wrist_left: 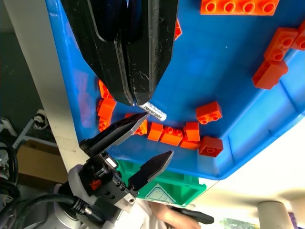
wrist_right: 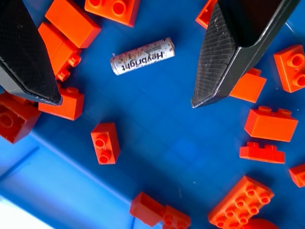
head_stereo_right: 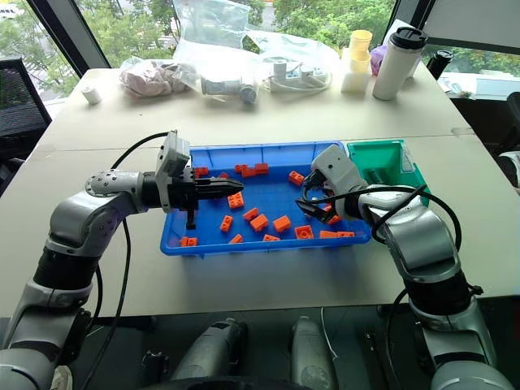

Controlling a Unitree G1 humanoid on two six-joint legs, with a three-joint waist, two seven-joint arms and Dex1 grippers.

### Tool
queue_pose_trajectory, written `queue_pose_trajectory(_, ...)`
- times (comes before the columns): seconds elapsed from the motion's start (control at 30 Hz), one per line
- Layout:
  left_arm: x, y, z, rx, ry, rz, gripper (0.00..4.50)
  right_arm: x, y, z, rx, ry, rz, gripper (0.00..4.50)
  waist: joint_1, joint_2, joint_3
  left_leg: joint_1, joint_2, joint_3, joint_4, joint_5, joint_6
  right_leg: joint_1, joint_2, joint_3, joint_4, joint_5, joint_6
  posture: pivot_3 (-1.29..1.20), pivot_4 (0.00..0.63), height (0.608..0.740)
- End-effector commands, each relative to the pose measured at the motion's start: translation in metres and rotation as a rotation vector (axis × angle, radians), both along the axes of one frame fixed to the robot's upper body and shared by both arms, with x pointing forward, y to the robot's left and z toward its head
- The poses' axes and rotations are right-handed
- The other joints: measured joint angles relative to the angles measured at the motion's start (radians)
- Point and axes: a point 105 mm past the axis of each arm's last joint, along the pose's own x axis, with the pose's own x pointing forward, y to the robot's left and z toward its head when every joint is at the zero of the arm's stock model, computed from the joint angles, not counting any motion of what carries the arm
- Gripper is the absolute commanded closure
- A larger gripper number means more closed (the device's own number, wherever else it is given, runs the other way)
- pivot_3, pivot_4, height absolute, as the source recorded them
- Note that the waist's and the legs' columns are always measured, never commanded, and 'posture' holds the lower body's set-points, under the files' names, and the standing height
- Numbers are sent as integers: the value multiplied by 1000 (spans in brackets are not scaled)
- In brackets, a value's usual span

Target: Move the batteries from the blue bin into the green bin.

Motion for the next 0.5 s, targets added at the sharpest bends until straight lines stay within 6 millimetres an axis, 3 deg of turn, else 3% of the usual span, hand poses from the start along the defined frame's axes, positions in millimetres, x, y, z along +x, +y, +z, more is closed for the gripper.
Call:
queue_pose_trajectory(0.03, -5, 0, 10, -16, -42, 0, 4500, -4, 0, 1, -2, 30, -65, 70, 0, 0, 0, 0, 0, 0, 0, 0, 0, 0, 0, 0, 0, 0, 0, 0, 150, 740)
queue_pose_trajectory(0.5, -6, -1, 5, -24, -36, 27, 4500, 10, 2, -9, 126, 170, -223, 70, -3, 0, 0, 0, 0, 0, 0, 0, 0, 0, 2, -1, 0, 0, 0, 0, 150, 740)
